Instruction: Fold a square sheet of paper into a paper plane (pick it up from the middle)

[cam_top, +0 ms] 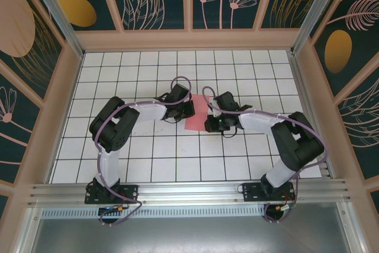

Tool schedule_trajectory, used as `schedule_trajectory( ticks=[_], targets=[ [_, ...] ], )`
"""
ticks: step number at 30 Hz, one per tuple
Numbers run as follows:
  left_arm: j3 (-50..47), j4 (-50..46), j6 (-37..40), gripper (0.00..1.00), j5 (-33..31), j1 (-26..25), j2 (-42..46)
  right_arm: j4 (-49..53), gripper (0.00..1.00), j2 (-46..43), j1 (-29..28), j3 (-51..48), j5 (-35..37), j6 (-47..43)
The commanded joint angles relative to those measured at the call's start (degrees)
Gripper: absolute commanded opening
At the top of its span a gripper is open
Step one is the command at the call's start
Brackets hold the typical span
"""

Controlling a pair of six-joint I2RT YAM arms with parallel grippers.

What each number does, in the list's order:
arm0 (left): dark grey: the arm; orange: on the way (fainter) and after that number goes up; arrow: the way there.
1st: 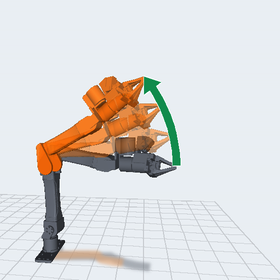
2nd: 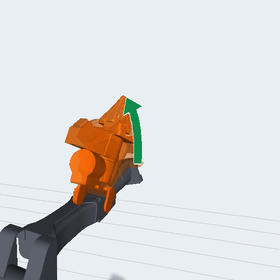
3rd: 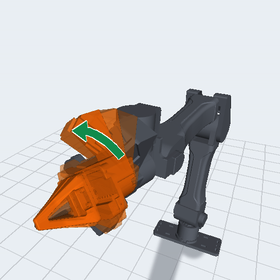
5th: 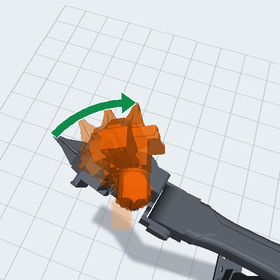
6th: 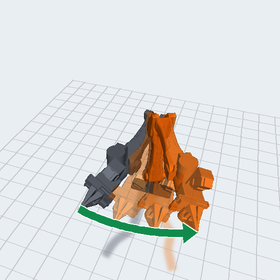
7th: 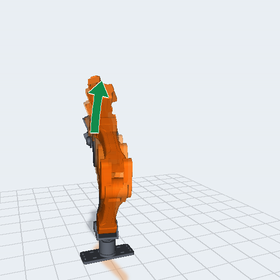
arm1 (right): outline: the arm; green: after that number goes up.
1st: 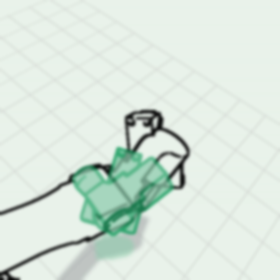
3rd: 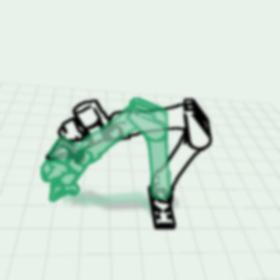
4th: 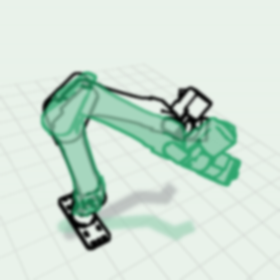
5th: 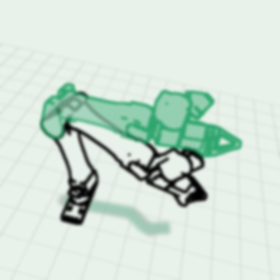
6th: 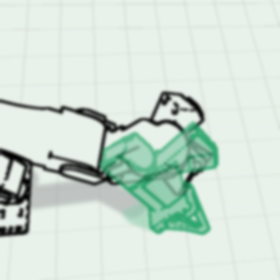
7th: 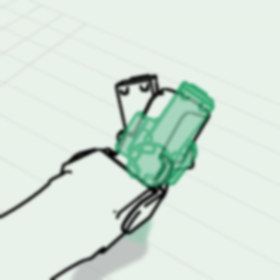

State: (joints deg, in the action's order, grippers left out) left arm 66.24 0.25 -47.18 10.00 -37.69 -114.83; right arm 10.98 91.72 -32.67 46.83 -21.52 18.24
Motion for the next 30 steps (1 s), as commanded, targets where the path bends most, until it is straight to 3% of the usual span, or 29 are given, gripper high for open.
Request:
schedule_trajectory(
  ticks=[1, 16, 30],
  targets=[
    [-1.7, -4.3, -0.3, 0.07, -2.5, 0.2, -3.2, -0.2, 0.02, -0.7, 0.2, 3.7, 0.3, 0.7],
    [-2.0, -3.8, -0.7, 0.06, -2.2, 0.2, -3.2, -3.9, 0.0, 13.1, 0.1, 9.3, -2.5, 2.4],
    [-2.4, -4.3, -1.0, 0.06, -3.9, 0.2, -3.1, -3.0, 0.0, 3.8, 0.0, -6.9, -2.6, 6.9]
  ],
)
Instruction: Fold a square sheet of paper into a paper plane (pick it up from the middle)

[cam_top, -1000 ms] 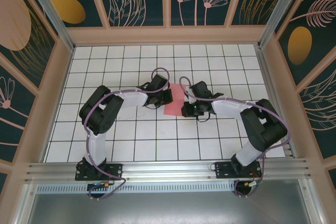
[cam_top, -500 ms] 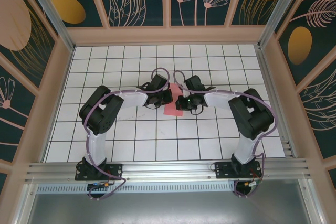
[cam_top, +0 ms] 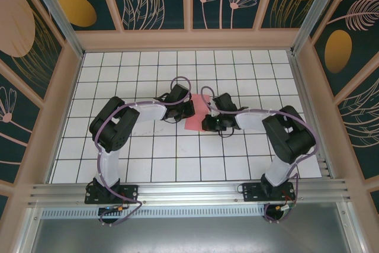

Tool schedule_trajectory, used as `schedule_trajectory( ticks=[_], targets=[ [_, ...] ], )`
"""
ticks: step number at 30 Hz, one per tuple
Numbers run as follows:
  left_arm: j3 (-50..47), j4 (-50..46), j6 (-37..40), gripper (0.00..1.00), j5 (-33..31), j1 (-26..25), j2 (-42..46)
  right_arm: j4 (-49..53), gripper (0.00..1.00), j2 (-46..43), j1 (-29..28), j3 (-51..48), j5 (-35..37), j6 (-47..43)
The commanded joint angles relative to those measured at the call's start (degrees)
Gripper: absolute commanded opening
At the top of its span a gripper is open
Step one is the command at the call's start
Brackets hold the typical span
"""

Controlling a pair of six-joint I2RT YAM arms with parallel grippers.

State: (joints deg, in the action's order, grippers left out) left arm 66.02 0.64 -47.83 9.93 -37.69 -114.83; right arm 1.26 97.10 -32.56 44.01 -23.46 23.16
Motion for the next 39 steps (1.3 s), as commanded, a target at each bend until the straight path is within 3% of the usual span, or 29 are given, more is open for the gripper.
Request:
schedule_trajectory(
  ticks=[1, 9, 15, 26, 39],
  targets=[
    [-2.1, -4.5, -0.2, 0.06, -3.7, 0.2, -3.1, 6.5, 0.0, -2.0, -0.1, -4.7, -0.7, 2.3],
    [0.2, -0.1, 5.9, 0.1, 2.5, 0.2, 1.5, 7.2, 0.0, -0.2, -0.1, -2.8, 1.7, 3.3],
    [-1.6, 6.0, 4.3, 0.1, 7.7, -0.8, 5.9, 8.2, 0.0, 0.4, -0.1, -1.7, 3.6, 4.0],
    [-4.3, 6.0, 1.6, 0.01, 9.2, -3.8, 3.3, 9.2, 0.0, 1.3, -0.1, -0.4, 4.1, 4.6],
    [-3.0, 4.1, 3.3, 0.03, 8.0, -3.8, -1.0, 11.7, 0.0, 3.2, 0.0, 0.3, 5.8, 5.7]
  ],
)
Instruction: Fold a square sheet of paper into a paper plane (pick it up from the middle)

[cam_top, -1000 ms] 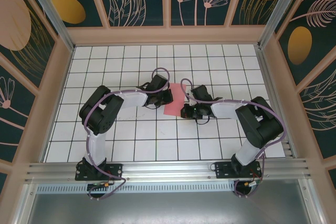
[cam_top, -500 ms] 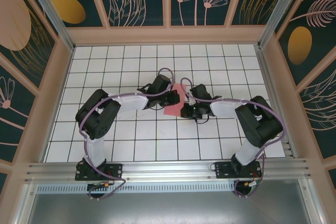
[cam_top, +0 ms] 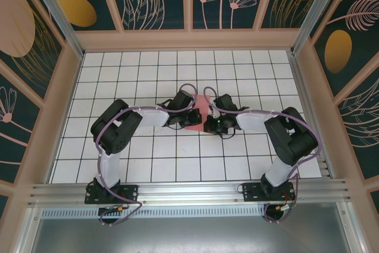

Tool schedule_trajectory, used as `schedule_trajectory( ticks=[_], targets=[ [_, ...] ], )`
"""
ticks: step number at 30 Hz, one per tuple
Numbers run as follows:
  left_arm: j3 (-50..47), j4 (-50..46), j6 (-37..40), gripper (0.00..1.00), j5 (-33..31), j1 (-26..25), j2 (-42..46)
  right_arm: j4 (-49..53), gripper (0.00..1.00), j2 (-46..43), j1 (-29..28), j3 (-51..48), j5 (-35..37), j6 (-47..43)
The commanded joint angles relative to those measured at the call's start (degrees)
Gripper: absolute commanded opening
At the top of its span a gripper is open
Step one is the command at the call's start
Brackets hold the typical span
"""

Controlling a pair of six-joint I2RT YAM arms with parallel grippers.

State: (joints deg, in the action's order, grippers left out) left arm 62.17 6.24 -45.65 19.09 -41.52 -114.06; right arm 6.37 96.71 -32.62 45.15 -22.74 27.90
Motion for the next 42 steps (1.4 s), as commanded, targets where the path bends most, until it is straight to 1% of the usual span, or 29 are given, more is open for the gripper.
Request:
schedule_trajectory(
  ticks=[1, 7, 11, 16, 21, 24, 37, 42],
  targets=[
    [0.8, -1.7, 1.2, 0.03, -1.6, 0.0, -1.9, 6.8, 0.0, 3.8, 0.2, -0.8, 5.3, 1.0],
    [0.7, -3.4, 2.1, 0.06, -5.4, 0.7, -1.7, 8.3, 0.0, 5.2, 0.3, -1.5, 6.8, 1.4],
    [0.7, -3.6, 2.4, 0.09, -6.7, 2.1, -1.3, 8.7, 0.0, 6.2, 0.5, -2.5, 7.4, 1.7],
    [0.7, -3.5, 3.0, 0.15, -7.6, 4.4, -1.2, 8.4, 0.0, 6.5, 0.7, -3.8, 7.5, 1.8],
    [0.2, -2.7, 3.4, 0.26, -7.5, 6.5, -1.3, 8.1, 0.0, 6.6, 0.8, -4.2, 7.5, 1.3],
    [0.7, -2.5, 3.5, 0.29, -7.8, 7.5, -1.7, 8.0, 0.0, 6.6, 0.8, -4.3, 7.4, 1.2],
    [3.7, -4.9, 6.3, 0.33, -10.7, 10.1, -2.5, 7.8, 0.0, 5.9, 0.8, -4.7, 7.5, 1.2],
    [6.0, -6.8, 7.4, 0.34, -11.6, 10.4, -1.9, 6.1, 0.0, 3.1, 0.8, -2.8, 5.6, 0.9]
  ],
)
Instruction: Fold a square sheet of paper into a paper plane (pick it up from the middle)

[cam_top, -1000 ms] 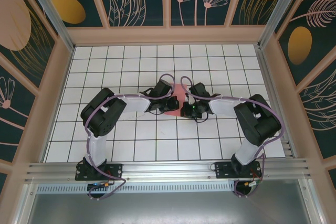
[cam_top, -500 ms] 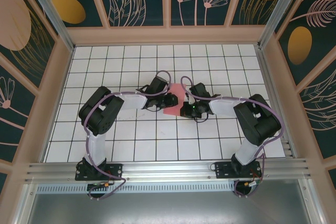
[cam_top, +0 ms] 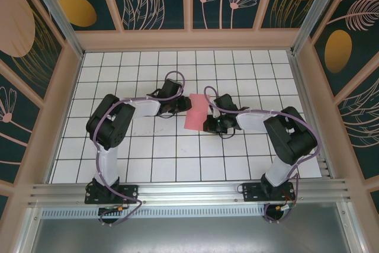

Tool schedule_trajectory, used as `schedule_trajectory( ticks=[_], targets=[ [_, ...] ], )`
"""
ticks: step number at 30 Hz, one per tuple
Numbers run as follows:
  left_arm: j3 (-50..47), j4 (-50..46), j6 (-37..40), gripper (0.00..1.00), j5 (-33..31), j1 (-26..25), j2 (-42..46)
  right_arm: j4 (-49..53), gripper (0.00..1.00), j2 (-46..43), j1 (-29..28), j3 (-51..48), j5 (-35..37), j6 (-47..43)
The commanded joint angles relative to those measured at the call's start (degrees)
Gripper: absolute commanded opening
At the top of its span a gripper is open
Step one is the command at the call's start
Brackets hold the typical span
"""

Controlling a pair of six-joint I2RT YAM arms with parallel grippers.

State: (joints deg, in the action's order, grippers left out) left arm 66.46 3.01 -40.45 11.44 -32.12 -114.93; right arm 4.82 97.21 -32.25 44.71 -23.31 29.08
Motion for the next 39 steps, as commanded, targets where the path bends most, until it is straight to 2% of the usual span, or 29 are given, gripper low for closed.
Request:
schedule_trajectory(
  ticks=[1, 4, 6, 11, 13, 18, 24, 33, 39],
  targets=[
    [2.1, -3.7, 2.2, 0.35, -3.9, 1.1, -0.5, 7.2, 0.0, 1.8, 0.4, -1.4, 5.6, -0.3],
    [2.2, -3.5, 1.4, 0.37, -3.0, 1.0, 2.0, 5.8, 0.0, -1.3, 0.4, 3.1, 4.2, 0.0],
    [1.1, -2.7, 0.4, 0.4, -2.4, 1.1, 4.2, 4.5, 0.05, -3.5, 0.4, 5.7, 3.8, 0.2],
    [-5.5, 2.1, -4.0, 0.47, -0.2, 1.0, 10.5, 1.3, 0.3, -7.3, 1.4, 7.2, 5.8, 0.7],
    [-8.6, 5.1, -6.1, 0.48, 1.8, 1.1, 12.1, 1.1, 0.35, -6.9, 3.3, 7.3, 6.4, 0.2],
    [-14.9, 12.8, -11.4, 0.49, 8.1, 0.9, 13.5, -0.9, 0.38, -4.6, 6.1, 7.1, 4.6, -0.6],
    [-18.9, 19.5, -16.2, 0.5, 12.2, 0.8, 13.2, -3.9, 0.38, -0.6, 6.7, 8.4, 0.0, -2.0],
    [-19.4, 22.8, -18.9, 0.5, 14.8, -0.4, 10.6, -5.6, 0.36, 4.5, 6.6, 10.1, -4.9, -3.0],
    [-18.7, 22.9, -19.4, 0.5, 15.5, -0.9, 9.2, -5.6, 0.3, 6.5, 6.7, 10.7, -5.8, -3.1]
  ],
)
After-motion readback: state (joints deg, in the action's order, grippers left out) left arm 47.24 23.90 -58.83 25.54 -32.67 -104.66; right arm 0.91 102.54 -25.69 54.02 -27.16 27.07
